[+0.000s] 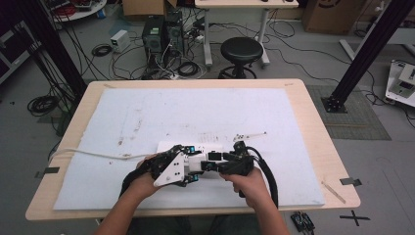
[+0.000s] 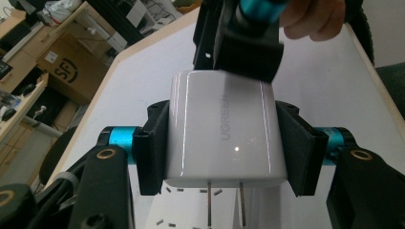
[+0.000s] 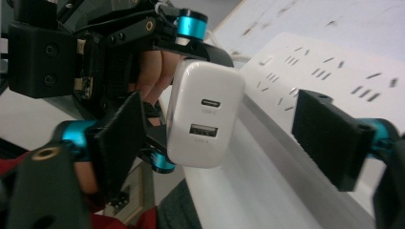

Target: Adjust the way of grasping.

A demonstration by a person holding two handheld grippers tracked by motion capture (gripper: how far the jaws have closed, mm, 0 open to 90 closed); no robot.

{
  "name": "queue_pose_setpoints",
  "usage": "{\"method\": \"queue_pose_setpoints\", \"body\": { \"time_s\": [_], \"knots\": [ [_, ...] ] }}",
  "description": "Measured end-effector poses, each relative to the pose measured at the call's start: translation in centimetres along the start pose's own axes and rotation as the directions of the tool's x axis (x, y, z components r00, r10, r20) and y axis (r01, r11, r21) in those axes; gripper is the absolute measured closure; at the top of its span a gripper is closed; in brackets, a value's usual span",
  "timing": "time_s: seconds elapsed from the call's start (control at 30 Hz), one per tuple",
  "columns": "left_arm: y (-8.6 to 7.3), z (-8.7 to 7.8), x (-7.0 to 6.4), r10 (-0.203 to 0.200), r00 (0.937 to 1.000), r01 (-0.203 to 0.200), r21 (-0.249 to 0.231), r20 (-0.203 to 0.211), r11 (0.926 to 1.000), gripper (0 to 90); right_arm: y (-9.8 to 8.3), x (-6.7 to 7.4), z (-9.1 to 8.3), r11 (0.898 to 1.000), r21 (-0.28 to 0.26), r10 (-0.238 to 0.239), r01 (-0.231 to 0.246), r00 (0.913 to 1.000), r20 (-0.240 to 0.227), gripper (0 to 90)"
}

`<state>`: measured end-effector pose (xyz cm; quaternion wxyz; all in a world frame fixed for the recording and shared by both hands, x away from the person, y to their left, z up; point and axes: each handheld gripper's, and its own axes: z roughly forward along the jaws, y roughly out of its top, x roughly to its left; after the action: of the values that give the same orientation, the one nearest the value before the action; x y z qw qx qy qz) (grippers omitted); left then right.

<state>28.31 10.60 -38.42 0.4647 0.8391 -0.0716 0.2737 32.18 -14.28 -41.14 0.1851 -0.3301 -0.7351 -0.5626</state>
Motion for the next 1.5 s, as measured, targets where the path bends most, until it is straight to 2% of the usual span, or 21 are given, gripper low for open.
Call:
{"method": "queue_pose_setpoints", "body": {
  "time_s": [0.13,0.27,0.33,0.5,0.53,0.63,0.67,0.73,0.77,0.83,0.9,0.97,1.03,1.17,1.37,1.4,1.5],
  "knots": [
    [0.1,0.1,-0.1,0.006,1.0,-0.006,-0.005,0.001,1.0,42.4,0.0,0.0,0.6,1.0,-0.003,0.007,-0.007,0.9993,-0.036,27.2],
    [0.3,0.1,-0.1,0.013,0.9999,-0.013,-0.015,-0.006,0.9998,42.4,0.0,-0.1,1.1,1.0,-0.006,0.007,-0.007,0.9973,-0.073,36.7],
    [0.2,0.2,-0.1,0.013,0.9999,-0.013,-0.024,-0.002,0.9996,42.4,0.0,-0.1,1.2,1.0,-0.016,0.001,-0.003,0.9973,-0.074,43.8],
    [0.3,0.3,-0.1,0.024,0.9997,-0.024,-0.018,-0.001,0.9995,42.4,-0.1,-0.2,1.3,1.0,-0.022,0.005,-0.007,0.9956,-0.093,52.7],
    [0.3,0.3,-0.1,0.027,0.9996,-0.027,-0.013,0.0,0.9996,42.4,-0.1,-0.2,1.4,1.0,-0.019,0.008,-0.01,0.9947,-0.102,56.7],
    [0.3,0.4,-0.2,0.036,0.9994,-0.036,-0.009,0.001,0.9993,42.4,-0.1,-0.2,1.4,1.0,-0.02,0.012,-0.014,0.9942,-0.107,58.5],
    [0.3,0.4,-0.2,0.036,0.9993,-0.036,-0.007,0.002,0.9993,42.3,-0.1,-0.3,1.4,0.999,-0.011,0.028,-0.03,0.9932,-0.113,59.1],
    [0.3,0.6,-0.1,0.017,0.9998,-0.017,-0.007,0.008,0.9998,41.9,-0.2,-0.3,1.3,0.999,-0.01,0.037,-0.038,0.9925,-0.117,60.9],
    [0.2,0.7,0.0,-0.02,0.9997,0.02,-0.003,0.017,0.9998,41.4,-0.2,-0.3,1.3,0.999,-0.011,0.038,-0.04,0.9926,-0.116,61.7],
    [0.0,0.7,0.2,-0.055,0.9985,0.055,0.006,0.004,0.9985,37.6,-0.1,-0.4,1.1,0.999,-0.018,0.031,-0.033,0.9941,-0.104,62.6],
    [-0.2,0.4,0.6,-0.099,0.9951,0.099,0.017,-0.001,0.995,30.0,0.0,-0.5,0.6,0.999,-0.034,0.034,-0.037,0.9957,-0.086,62.9],
    [-0.4,-0.4,0.9,-0.115,0.9931,0.115,0.017,-0.026,0.9932,28.6,0.0,-0.7,-0.1,0.998,-0.058,0.03,-0.033,0.9977,-0.06,63.0],
    [-0.7,-1.4,1.3,-0.15,0.9877,0.15,0.011,-0.045,0.9886,26.2,0.1,-0.7,-0.8,0.997,-0.071,0.025,-0.028,0.999,-0.038,63.0],
    [-1.7,-3.6,2.2,-0.189,0.9751,0.191,0.012,-0.117,0.9815,24.4,0.5,-0.8,-1.7,0.996,-0.092,0.011,-0.011,0.9999,-0.003,63.1],
    [-3.5,-6.3,3.5,-0.237,0.9505,0.249,0.037,-0.201,0.9678,24.4,0.9,-0.9,-2.0,0.994,-0.107,0.002,-0.001,0.9999,0.01,63.1],
    [-3.8,-6.8,3.7,-0.25,0.9431,0.263,0.035,-0.22,0.9641,24.4,0.9,-1.0,-2.0,0.994,-0.108,-0.003,0.004,0.9999,0.012,63.1],
    [-4.2,-7.7,4.2,-0.264,0.9334,0.28,0.032,-0.243,0.9595,24.4,1.0,-1.1,-2.2,0.993,-0.117,-0.011,0.014,0.9996,0.026,63.1]
  ]
}}
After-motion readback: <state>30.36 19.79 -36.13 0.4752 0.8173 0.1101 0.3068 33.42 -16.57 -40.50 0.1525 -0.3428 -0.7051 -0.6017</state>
